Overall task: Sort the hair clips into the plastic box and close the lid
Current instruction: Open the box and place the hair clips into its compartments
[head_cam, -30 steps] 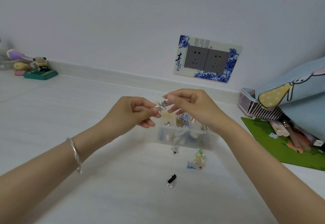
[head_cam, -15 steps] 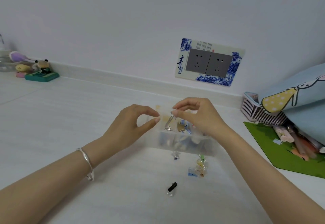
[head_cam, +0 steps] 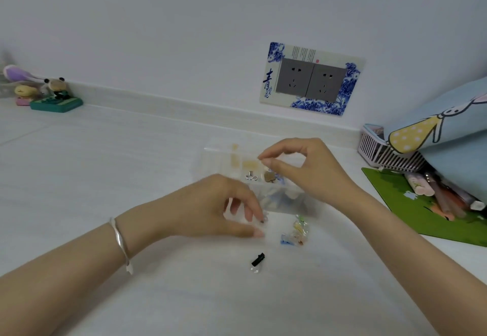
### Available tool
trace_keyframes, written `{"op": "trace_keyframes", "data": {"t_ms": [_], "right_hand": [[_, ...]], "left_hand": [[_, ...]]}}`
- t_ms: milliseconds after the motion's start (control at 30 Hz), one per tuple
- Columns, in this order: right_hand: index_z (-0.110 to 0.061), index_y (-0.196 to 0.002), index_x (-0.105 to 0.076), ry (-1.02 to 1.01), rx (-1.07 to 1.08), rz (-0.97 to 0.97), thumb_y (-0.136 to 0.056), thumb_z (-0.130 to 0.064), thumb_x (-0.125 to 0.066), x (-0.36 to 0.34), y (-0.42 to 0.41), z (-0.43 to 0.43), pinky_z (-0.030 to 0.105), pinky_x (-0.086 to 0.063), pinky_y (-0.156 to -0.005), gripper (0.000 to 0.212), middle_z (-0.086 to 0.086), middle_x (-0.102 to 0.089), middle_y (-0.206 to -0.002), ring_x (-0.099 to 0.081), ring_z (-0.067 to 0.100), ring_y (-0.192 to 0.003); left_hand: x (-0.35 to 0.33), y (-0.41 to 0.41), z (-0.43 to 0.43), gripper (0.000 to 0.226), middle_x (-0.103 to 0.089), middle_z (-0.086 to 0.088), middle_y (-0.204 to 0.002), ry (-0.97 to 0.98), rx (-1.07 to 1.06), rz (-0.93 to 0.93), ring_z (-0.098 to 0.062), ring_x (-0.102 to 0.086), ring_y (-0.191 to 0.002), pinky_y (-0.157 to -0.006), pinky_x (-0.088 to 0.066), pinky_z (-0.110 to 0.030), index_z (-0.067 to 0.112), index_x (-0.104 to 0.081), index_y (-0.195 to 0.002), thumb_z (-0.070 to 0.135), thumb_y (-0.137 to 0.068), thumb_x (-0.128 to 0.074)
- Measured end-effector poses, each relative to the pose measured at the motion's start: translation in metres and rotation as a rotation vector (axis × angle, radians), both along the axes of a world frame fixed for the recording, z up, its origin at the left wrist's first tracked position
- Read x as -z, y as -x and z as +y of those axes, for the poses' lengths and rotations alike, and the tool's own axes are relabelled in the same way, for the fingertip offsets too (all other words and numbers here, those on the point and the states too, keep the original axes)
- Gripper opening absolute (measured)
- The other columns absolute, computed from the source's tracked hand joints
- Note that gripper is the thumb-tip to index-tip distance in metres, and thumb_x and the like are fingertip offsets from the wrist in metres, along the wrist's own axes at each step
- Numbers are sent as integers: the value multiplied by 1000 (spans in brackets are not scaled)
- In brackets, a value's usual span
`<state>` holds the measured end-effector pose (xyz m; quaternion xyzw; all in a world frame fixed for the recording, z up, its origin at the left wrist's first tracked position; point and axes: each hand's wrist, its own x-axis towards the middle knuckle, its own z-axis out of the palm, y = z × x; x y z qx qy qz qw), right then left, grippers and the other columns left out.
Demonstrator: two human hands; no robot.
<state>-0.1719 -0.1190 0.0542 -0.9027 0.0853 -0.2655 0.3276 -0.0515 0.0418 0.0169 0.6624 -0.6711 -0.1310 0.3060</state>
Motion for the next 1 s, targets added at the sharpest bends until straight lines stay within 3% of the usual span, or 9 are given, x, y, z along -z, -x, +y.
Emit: {"op": "trace_keyframes", "data": {"t_ms": [133, 300, 367, 467, 600, 700, 767, 867, 1000], "right_hand": [[-27, -85, -75, 20, -93, 87, -81, -17, -71, 21, 35, 11, 17, -46, -76, 11, -14, -72, -83, -62, 4, -83], [-36, -91, -72, 174, -52, 252, -79, -33, -71, 44, 61, -1, 23, -48, -77, 13, -19, -68, -88, -59, 6, -87], [-40, -96, -71, 177, -55, 336, -75, -43, -71, 47, 66, -5, 24, -48, -81, 21, -22, -69, -95, -60, 5, -91], [-42, -99, -69, 251, -44, 399, -75, -40, -72, 50, 67, -6, 17, -45, -85, 24, -31, -65, -94, -57, -7, -95], [-37, -96, -72, 335, -40, 359, -80, -29, -71, 56, 61, -1, 10, -43, -78, 18, -39, -56, -78, -53, -18, -83], [-33, -92, -72, 289, -67, 314, -82, -25, -69, 61, 53, 5, 15, -48, -75, 13, -32, -64, -82, -60, -8, -86], [-31, -91, -73, 288, -104, 296, -83, -23, -68, 63, 46, 9, 17, -49, -77, 12, -25, -69, -89, -62, -4, -89], [-28, -92, -72, 280, -152, 262, -84, -21, -67, 66, 34, 13, 21, -51, -78, 12, -18, -72, -91, -63, -3, -87], [-28, -93, -71, 231, -153, 208, -85, -24, -67, 71, 23, 17, 25, -52, -78, 10, -19, -69, -88, -63, 0, -85]], "left_hand": [[16, 12, -2, 38, -61, 15, -93, -206, 41, -70, -8, -54, -78, -67, -47, -22, 38, -64, -102, 52, -68, -74], [20, 15, -5, 19, -63, 12, -91, -191, 69, -23, -12, -55, -74, -68, -49, -28, 30, -68, -91, 39, -75, -74], [20, 17, -5, 17, -60, 23, -83, -190, 48, -7, -6, -54, -70, -65, -48, -21, 27, -68, -90, 36, -76, -73], [21, 19, -5, 14, -55, 31, -70, -189, 14, 38, 1, -52, -61, -57, -42, -11, 28, -66, -89, 32, -78, -72], [10, 13, -5, 9, -63, 23, -73, -64, 35, 111, -3, -55, -61, -62, -49, -24, 23, -66, -85, 19, -79, -71], [-8, -7, -4, 10, -67, 7, -80, 212, -105, 151, -5, -55, -62, -60, -46, -21, 22, -68, -85, 17, -79, -73], [-15, -24, -2, 6, -67, 7, -80, 352, -259, 169, -10, -55, -63, -59, -43, -19, 22, -70, -84, 21, -79, -73], [-7, -47, -2, 3, -70, 10, -77, 343, -408, 109, -6, -55, -64, -59, -42, -20, 28, -72, -82, 27, -80, -70], [7, -58, -5, 7, -73, 13, -85, 278, -452, 19, -2, -55, -75, -63, -37, -10, 34, -73, -85, 31, -82, -67]]}}
